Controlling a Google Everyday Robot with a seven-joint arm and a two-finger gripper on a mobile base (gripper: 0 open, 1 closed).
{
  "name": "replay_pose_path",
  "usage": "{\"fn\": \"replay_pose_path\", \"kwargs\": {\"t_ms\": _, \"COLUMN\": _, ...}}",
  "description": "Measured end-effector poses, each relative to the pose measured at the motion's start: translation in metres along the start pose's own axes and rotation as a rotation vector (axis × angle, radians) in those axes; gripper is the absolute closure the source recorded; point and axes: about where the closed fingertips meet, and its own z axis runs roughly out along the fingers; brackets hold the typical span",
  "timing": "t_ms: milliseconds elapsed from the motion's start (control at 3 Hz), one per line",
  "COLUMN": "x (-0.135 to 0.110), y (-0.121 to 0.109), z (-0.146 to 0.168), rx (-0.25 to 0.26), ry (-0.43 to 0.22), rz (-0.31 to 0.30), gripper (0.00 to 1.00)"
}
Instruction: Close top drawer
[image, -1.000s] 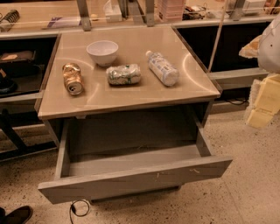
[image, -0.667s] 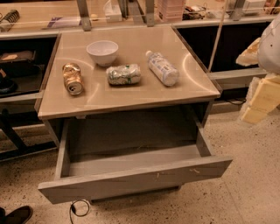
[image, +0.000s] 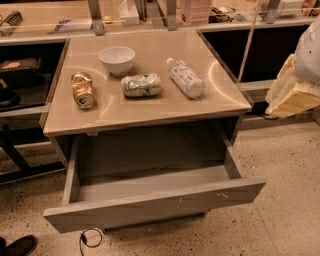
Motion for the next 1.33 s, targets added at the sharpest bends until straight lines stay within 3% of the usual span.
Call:
{"fn": "replay_pose_path", "kwargs": {"t_ms": 333, "x": 0.0, "y": 0.0, "z": 0.0, "rx": 0.0, "ry": 0.0, "rz": 0.0, "gripper": 0.89}}
{"fn": "replay_pose_path", "kwargs": {"t_ms": 667, "x": 0.0, "y": 0.0, "z": 0.0, "rx": 0.0, "ry": 0.0, "rz": 0.0, "gripper": 1.0}}
{"fn": "replay_pose_path", "kwargs": {"t_ms": 1000, "x": 0.0, "y": 0.0, "z": 0.0, "rx": 0.0, "ry": 0.0, "rz": 0.0, "gripper": 1.0}}
{"fn": "replay_pose_path", "kwargs": {"t_ms": 1333, "x": 0.002, "y": 0.018, "z": 0.003, "rx": -0.005, "ry": -0.013, "rz": 0.006, "gripper": 1.0}}
